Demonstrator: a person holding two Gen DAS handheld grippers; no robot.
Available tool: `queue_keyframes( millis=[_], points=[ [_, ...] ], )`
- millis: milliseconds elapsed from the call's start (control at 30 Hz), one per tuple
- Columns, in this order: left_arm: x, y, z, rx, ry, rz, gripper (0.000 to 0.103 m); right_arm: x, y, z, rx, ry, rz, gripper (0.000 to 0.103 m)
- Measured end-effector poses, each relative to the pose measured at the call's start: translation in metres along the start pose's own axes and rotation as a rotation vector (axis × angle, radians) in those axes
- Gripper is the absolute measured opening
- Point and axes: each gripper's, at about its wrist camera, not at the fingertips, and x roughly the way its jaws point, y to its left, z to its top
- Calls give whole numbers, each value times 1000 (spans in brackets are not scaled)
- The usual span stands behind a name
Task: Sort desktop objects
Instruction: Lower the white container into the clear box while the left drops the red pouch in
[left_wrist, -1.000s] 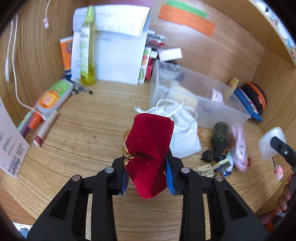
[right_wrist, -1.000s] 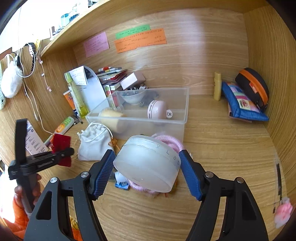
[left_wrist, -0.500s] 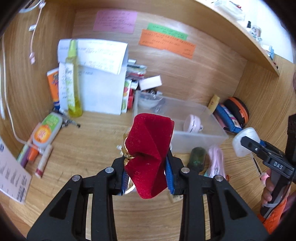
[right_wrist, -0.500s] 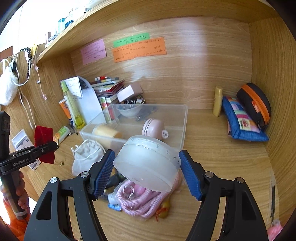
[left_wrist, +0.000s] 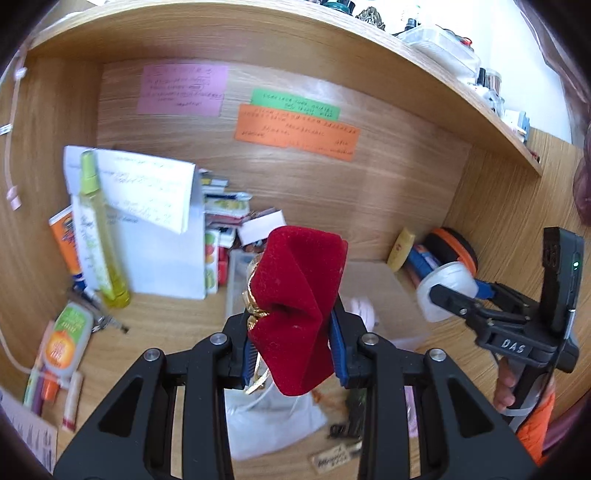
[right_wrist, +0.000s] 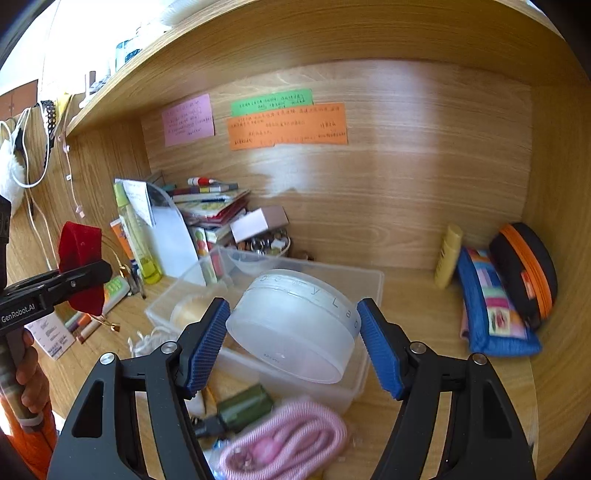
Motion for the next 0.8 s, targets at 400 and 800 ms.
queue_keyframes(
  millis=[400, 800],
  points=[
    [52, -4, 54, 43, 24, -2, 32, 54, 0, 44, -26, 54, 0, 68],
    [119, 3, 56, 42, 95, 73, 32, 107, -7, 38, 33, 132, -64, 68]
  ],
)
